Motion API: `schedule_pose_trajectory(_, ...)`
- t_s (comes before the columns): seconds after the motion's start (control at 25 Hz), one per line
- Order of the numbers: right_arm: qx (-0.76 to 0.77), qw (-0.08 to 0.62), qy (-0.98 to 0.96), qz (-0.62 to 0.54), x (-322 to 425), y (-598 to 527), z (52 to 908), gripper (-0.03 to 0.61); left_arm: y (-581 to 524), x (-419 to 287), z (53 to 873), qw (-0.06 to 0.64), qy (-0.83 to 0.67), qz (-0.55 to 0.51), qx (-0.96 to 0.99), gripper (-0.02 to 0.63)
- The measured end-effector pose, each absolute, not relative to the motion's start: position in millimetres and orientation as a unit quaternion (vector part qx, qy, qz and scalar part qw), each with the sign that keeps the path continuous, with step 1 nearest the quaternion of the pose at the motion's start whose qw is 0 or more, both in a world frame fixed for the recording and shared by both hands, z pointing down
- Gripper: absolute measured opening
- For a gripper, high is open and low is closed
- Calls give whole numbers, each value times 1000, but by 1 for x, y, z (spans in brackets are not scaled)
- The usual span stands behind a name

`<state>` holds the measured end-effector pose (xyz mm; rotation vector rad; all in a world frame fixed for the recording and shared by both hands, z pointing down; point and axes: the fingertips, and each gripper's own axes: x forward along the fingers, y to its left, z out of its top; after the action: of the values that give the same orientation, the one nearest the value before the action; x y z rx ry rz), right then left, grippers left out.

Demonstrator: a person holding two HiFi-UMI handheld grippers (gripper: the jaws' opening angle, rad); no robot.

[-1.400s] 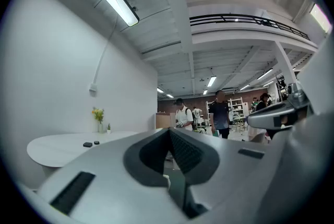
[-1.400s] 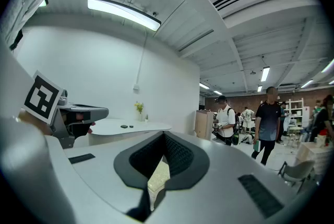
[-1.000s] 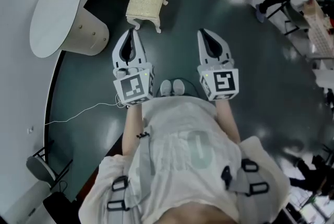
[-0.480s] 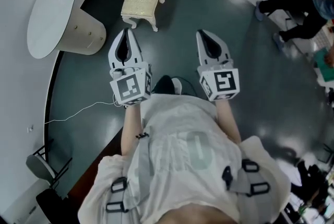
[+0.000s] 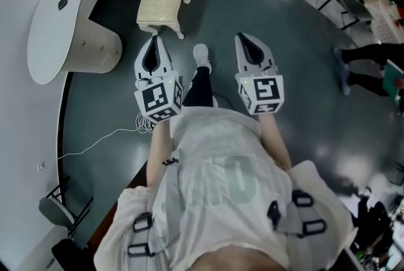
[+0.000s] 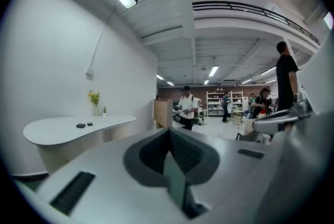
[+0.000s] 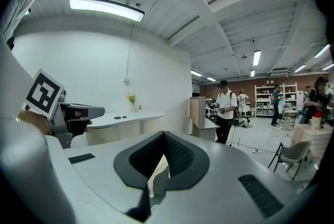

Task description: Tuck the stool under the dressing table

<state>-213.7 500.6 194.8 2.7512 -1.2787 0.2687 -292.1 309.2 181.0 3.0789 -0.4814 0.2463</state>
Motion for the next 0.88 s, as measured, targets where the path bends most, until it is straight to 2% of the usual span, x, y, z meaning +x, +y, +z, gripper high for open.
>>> schedule_pose_trajectory(0.56,901,56,-417,104,-119,451,215,3,251,-181,211,15,-150,104,983,3)
schedule_pose_trajectory(0.88,887,75,-436,131,-20,377,213,2,178,-91,210,28,-170,116,978,3)
